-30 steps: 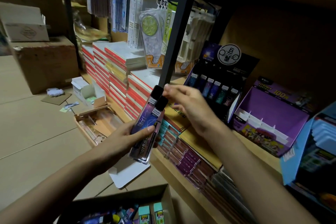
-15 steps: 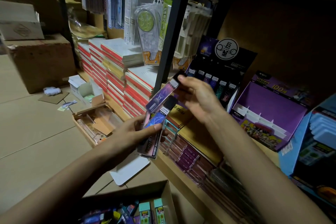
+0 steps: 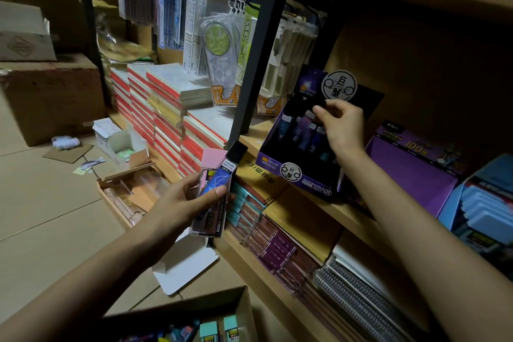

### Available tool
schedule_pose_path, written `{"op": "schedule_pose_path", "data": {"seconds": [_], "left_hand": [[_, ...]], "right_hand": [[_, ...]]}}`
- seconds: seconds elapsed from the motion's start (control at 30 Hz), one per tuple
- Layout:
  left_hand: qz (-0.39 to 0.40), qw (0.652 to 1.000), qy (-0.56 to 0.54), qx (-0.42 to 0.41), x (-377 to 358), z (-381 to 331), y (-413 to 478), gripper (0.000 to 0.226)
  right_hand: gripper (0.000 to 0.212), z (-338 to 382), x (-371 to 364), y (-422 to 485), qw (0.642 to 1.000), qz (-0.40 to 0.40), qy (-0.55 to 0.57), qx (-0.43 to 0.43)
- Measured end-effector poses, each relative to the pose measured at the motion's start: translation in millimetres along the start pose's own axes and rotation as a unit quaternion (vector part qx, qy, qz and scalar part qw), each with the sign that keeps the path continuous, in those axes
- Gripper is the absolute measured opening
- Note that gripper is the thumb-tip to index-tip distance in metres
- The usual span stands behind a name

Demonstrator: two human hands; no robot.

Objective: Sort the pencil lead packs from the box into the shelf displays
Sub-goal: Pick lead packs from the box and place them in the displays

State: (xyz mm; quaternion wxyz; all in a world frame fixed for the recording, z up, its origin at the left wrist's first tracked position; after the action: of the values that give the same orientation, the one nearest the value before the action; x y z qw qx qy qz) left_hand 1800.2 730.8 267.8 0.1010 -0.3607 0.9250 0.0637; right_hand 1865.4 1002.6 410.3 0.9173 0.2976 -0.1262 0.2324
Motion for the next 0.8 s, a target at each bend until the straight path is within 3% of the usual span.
{"op": "schedule_pose_path", "data": {"seconds": [0.2, 0.57, 0.73, 0.8], "left_hand": [[-0.003, 1.000, 0.002, -0.004, -2, 0, 0, 0.040], [-0.010, 1.000, 0.008, -0.001, -1, 2, 2, 0.041], [-0.007, 1.000, 0.017, -0.006, -2, 0, 0, 0.041], [-0.007, 1.000, 0.022, -0.009, -3, -1, 0, 0.041]], "right_hand": [[0.023, -3, -17, 2, 0.999, 0.043, -0.026, 0.019], [0.017, -20, -28, 13, 0.988, 0.054, -0.130, -0.060], [0.033, -9, -29, 7, 0.956, 0.115, -0.255, -0.089], [0.031, 2, -26, -11, 0.962, 0.138, -0.220, -0.085]]}}
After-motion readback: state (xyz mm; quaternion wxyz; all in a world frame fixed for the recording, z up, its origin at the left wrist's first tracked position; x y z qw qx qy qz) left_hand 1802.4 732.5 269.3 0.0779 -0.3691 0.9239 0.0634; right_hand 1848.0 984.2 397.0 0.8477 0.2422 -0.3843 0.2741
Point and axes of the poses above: each hand's wrist, its own y-axis towards the middle knuckle, its own x-axis out of the back of the hand, z = x × y, the point moved 7 cm from there along y, towards the middle knuckle, and after that the axes turned 3 degrees about -x, right-handed, at the moved point
